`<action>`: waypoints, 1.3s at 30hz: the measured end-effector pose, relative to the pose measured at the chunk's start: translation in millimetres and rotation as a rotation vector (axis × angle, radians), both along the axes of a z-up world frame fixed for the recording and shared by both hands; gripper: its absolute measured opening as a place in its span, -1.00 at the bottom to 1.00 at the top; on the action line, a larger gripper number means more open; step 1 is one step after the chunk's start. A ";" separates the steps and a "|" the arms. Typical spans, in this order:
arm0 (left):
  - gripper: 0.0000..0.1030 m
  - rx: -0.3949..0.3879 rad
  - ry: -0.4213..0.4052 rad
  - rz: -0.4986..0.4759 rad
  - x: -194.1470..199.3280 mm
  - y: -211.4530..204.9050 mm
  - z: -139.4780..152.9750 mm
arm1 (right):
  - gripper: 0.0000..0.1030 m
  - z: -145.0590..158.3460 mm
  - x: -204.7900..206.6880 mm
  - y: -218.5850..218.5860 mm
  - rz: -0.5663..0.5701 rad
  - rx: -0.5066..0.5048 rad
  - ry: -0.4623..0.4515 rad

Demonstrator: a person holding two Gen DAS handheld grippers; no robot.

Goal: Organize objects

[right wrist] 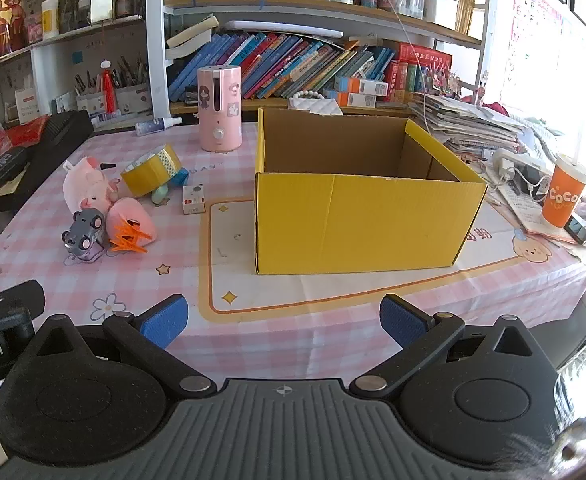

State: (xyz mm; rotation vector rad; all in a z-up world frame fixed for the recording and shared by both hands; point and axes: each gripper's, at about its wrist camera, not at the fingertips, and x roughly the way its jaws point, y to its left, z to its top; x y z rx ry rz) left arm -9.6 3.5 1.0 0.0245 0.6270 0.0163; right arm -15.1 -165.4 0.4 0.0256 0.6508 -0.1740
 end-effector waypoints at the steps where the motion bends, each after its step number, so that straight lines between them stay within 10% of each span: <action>1: 1.00 0.001 0.000 -0.001 -0.4 0.0 -0.1 | 1.00 0.4 -0.5 0.0 0.000 0.001 -0.001; 39: 1.00 0.002 0.000 -0.005 -1.9 -0.2 3.8 | 1.00 3.5 -2.5 0.4 0.000 0.003 -0.006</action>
